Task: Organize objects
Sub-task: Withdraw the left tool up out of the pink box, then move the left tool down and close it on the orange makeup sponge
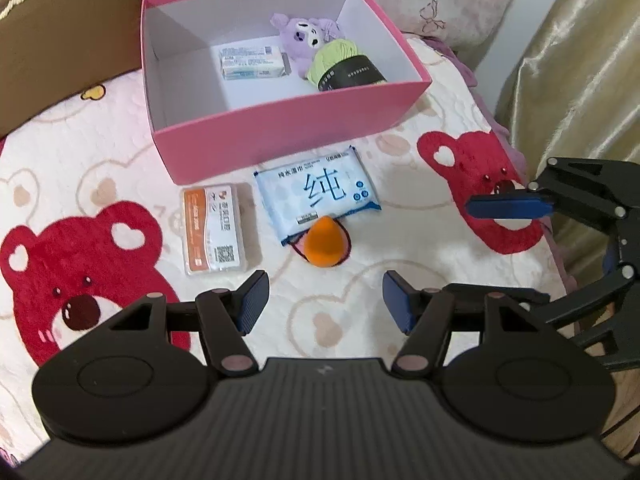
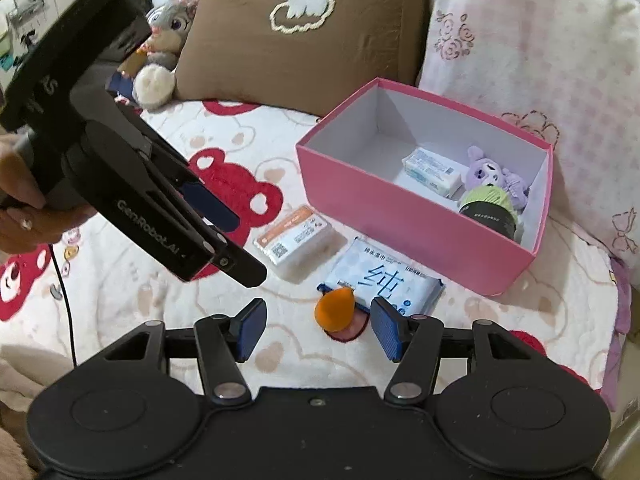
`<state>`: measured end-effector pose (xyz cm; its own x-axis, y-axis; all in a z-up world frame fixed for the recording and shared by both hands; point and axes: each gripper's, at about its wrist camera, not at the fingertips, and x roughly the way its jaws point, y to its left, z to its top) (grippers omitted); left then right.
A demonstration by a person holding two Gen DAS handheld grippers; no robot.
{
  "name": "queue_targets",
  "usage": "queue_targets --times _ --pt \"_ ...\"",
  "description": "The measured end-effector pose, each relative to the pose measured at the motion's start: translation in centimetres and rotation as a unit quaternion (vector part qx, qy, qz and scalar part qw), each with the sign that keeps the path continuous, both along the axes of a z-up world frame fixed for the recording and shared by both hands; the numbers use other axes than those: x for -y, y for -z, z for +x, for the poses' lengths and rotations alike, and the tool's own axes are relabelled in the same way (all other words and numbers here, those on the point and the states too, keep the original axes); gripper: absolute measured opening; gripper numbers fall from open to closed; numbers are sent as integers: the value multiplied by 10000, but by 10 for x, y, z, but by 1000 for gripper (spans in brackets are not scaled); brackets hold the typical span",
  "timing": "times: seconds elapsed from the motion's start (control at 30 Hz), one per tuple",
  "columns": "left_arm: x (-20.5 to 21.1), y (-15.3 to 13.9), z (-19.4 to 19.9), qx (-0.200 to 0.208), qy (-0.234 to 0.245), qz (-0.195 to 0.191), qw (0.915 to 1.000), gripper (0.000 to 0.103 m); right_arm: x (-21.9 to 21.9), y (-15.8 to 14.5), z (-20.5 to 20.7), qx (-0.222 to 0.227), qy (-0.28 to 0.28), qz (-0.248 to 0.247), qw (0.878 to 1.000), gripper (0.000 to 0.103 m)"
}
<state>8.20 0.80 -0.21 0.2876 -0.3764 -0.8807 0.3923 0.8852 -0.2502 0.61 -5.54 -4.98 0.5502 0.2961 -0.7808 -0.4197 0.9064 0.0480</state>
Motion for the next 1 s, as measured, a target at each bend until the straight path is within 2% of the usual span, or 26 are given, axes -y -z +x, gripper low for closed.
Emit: queue_targets --times 0.17,0.4,0.5,0.6,0.8,0.93,1.0 --pt "-5 8 -9 -12 -38 -49 10000 62 -5 6 -3 11 -117 -16 9999 63" --pt "-3 27 -12 8 -89 -393 9992 62 -16 31 -5 174 -288 -110 9994 64" --pt "-3 35 -13 57 -155 -352 9992 62 -15 46 -3 184 -255 11 9995 69" --pt "-4 46 -11 27 -261 -547 9982 62 -13 62 2 130 -182 190 9996 71" --pt "-4 63 -8 319 -489 -849 9947 63 -13 91 6 260 -212 115 9994 71" --pt "3 78 -5 430 -602 -962 9926 62 -11 107 7 567 -160 92 9982 81" --pt "8 84 -4 567 -585 -905 9926 62 -9 115 11 685 -120 92 9975 82"
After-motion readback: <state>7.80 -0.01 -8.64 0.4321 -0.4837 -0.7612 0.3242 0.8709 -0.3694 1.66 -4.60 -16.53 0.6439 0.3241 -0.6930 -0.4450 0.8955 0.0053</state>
